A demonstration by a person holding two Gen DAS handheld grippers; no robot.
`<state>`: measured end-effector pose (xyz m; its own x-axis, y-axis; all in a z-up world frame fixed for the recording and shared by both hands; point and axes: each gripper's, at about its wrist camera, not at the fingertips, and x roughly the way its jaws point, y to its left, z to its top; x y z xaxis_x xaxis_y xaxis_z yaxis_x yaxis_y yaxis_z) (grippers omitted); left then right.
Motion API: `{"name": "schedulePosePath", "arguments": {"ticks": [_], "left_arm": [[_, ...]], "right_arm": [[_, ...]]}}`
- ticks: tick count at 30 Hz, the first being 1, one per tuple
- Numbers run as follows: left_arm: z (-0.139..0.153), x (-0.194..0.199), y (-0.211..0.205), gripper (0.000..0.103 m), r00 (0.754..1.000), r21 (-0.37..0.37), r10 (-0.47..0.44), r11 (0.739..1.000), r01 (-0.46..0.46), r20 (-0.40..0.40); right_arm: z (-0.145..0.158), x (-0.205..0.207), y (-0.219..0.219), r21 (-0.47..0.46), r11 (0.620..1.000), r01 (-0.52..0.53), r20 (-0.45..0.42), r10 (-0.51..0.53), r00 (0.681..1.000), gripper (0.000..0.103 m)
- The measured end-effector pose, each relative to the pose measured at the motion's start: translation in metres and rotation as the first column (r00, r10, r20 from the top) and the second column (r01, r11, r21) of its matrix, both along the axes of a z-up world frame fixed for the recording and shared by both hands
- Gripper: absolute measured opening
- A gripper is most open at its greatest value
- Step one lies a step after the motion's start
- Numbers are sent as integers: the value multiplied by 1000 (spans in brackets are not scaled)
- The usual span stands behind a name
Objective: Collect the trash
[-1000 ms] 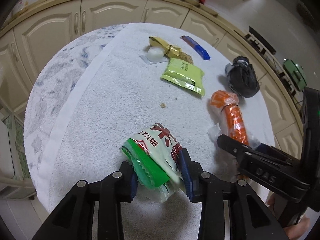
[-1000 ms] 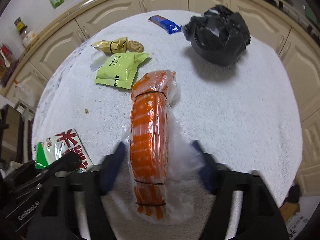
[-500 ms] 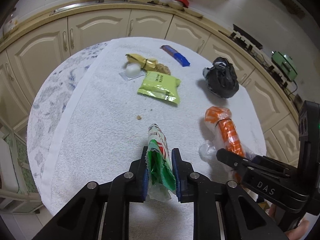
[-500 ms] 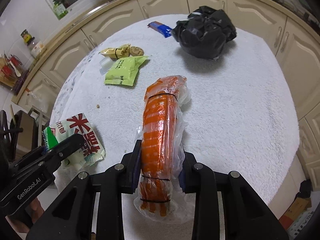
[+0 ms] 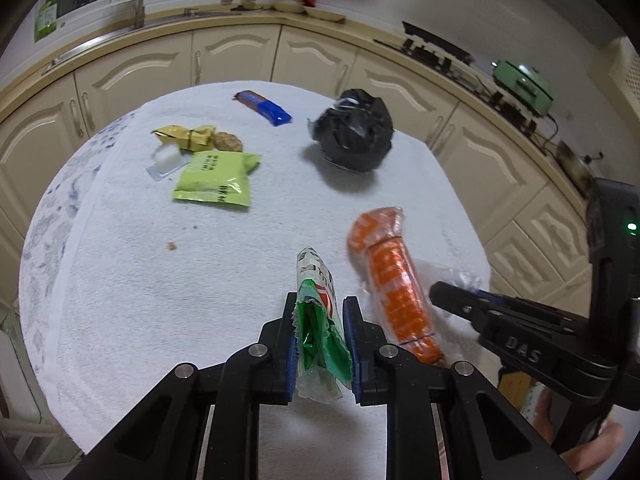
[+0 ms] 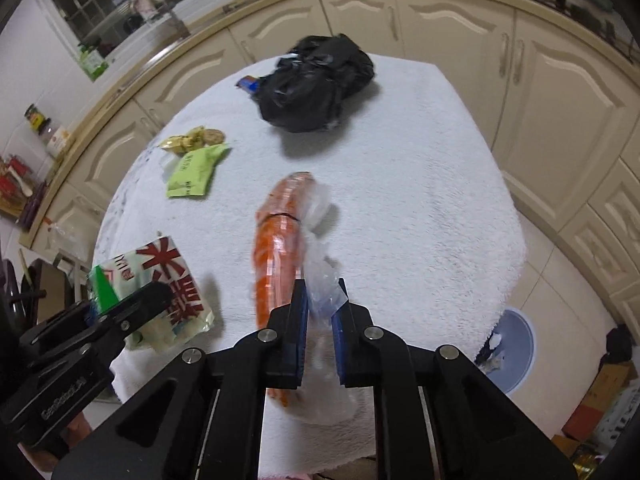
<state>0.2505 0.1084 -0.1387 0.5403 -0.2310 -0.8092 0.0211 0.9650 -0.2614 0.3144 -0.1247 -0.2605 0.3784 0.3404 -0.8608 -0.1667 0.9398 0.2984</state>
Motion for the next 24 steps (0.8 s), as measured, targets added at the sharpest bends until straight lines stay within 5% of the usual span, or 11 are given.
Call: {"name": "schedulePosePath", "arguments": {"ticks": [6,9,12,24], "left_arm": [[-4,2,-1,16,1000,15,15,1000,-15,-10],[-4,2,7,16,999,31,46,998,-46,-9],[-4,0,18,16,997,32,74,997,-74,-12],[-9,-11,67,16,982,52,186,981,-185,-26]], "right_arm": [[-23,9,1,146,989,-11,-117,29,993,16],[-23,9,9,134,991,-17,-114,33,993,45],[-17,9,17,221,974,-42,-95,64,993,72],[-21,13,93,58,976,-210,-46,213,976,74]]}}
